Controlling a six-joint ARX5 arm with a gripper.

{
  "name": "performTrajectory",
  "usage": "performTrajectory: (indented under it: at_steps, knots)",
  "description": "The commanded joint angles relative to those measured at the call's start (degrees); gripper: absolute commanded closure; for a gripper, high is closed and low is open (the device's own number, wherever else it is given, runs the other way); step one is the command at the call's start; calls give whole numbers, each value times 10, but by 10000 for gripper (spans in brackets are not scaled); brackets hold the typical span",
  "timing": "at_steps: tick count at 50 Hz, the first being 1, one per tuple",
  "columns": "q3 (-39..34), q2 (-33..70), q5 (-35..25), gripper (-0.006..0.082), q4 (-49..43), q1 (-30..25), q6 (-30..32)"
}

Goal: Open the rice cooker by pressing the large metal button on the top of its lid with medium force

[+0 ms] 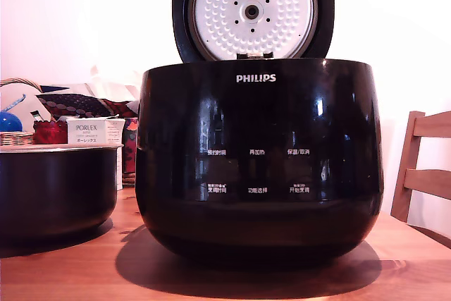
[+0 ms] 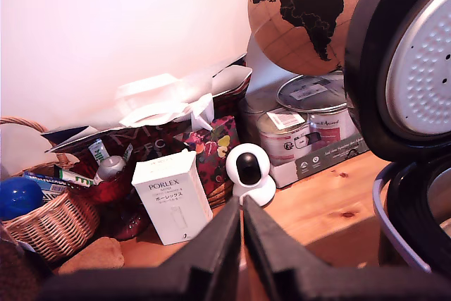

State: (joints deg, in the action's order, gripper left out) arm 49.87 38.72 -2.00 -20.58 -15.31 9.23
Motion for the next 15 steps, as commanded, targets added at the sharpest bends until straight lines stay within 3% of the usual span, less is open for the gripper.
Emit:
performTrajectory:
  at_steps: [1,15]
  knots:
    - [-17,-2,-1,788,5,1,2]
    - [-17,-2,-1,788,8,1,2]
